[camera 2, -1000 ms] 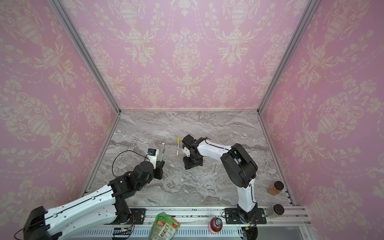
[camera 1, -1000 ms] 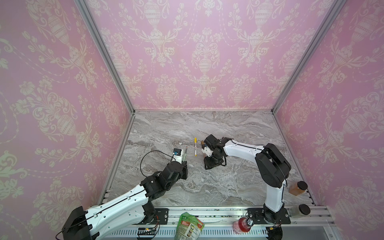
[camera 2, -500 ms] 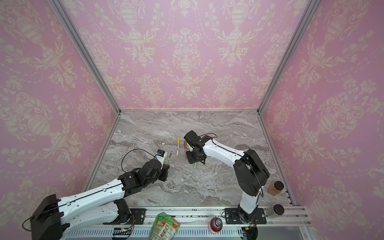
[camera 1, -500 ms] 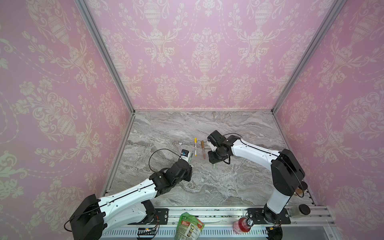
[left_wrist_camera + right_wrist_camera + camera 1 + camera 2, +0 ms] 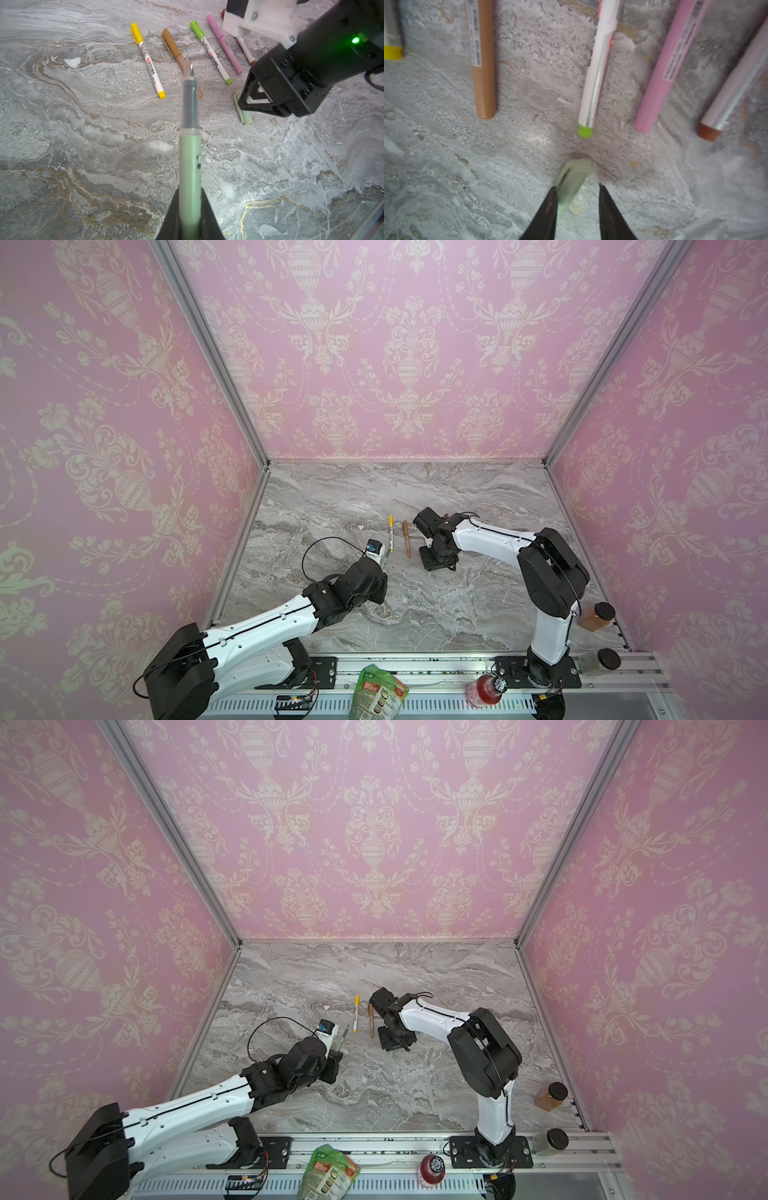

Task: Insert the pens into the pen caps
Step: 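Lower the right gripper and grasp the pale green cap, then lift the pale green cap with the right gripper toward the pen nib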

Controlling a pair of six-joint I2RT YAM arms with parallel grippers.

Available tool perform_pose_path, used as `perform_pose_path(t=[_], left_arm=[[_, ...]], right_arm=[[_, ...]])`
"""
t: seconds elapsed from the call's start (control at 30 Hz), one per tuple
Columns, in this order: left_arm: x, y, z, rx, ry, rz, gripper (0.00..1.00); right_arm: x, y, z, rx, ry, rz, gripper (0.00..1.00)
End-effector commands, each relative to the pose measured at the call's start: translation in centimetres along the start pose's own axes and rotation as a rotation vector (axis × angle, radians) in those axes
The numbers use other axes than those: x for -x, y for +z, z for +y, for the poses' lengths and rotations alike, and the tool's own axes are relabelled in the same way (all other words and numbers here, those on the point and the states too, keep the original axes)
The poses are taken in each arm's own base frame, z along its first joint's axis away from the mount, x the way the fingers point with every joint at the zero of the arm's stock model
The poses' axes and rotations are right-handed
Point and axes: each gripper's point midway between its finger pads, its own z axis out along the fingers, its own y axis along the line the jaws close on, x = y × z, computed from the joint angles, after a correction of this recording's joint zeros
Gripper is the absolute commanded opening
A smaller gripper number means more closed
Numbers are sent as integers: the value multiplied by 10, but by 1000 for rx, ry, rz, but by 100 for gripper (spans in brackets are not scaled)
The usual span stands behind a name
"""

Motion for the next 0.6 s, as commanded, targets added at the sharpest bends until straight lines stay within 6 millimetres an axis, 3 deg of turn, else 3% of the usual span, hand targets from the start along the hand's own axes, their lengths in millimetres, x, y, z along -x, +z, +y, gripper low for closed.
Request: perform_pose_path(t=[0.0, 0.4, 0.57], left_arm=[[12, -2, -5, -21, 5, -22, 0], [19, -8, -4, -9, 12, -46, 0], [21, -11, -2, -1, 14, -56, 0]], right_arm=[[-4, 10, -1, -2, 30, 22, 35], [-29, 28, -5, -13, 31, 77, 23], [-47, 34, -8, -25, 19, 109, 12]])
